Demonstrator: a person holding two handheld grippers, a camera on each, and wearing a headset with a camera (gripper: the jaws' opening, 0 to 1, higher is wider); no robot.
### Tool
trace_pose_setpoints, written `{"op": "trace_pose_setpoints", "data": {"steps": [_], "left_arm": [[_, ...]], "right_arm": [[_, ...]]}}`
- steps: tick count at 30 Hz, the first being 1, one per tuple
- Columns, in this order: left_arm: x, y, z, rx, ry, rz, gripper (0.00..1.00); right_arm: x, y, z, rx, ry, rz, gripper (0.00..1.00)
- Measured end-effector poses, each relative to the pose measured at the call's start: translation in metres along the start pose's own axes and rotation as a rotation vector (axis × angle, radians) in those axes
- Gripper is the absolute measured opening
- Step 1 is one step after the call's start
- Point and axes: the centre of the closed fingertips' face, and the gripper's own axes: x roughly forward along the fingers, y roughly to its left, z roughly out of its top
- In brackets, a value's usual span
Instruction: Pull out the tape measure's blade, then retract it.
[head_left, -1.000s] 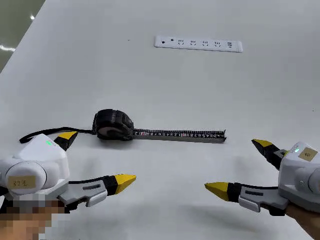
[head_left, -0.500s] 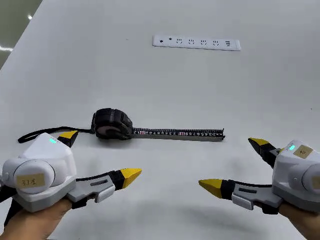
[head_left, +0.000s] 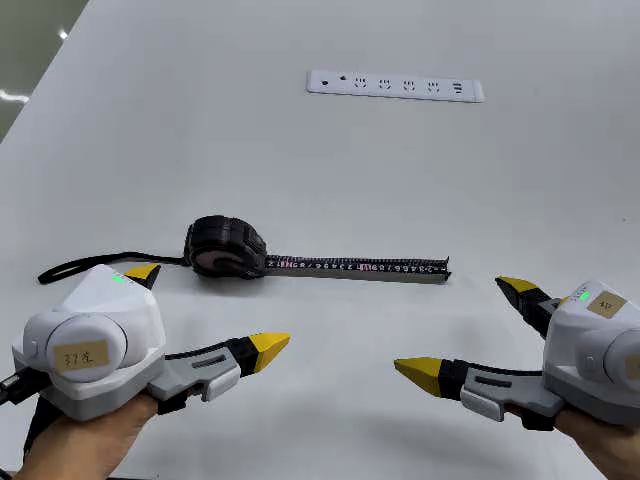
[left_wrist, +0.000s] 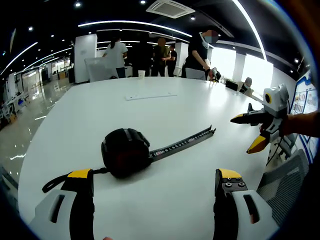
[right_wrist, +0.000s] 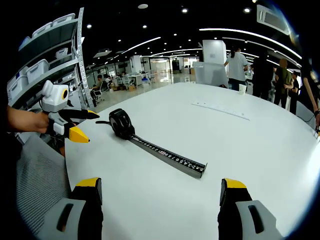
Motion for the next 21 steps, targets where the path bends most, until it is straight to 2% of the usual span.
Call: {"op": "trace_pose_setpoints", "data": {"steps": [15, 21], "left_arm": [[0.0047, -0.0048, 0.0044, -0.014, -0.014, 0.014, 0.96], [0.0081, 0.0012, 0.0071, -0.036, -0.013, 0.046, 0.95]], "right_arm": [[-0.001, 0.0017, 0.0017, -0.004, -0.014, 0.014, 0.99], [0.0, 0.0031, 0.0017, -0.014, -0.014, 0.035, 0.99]]}}
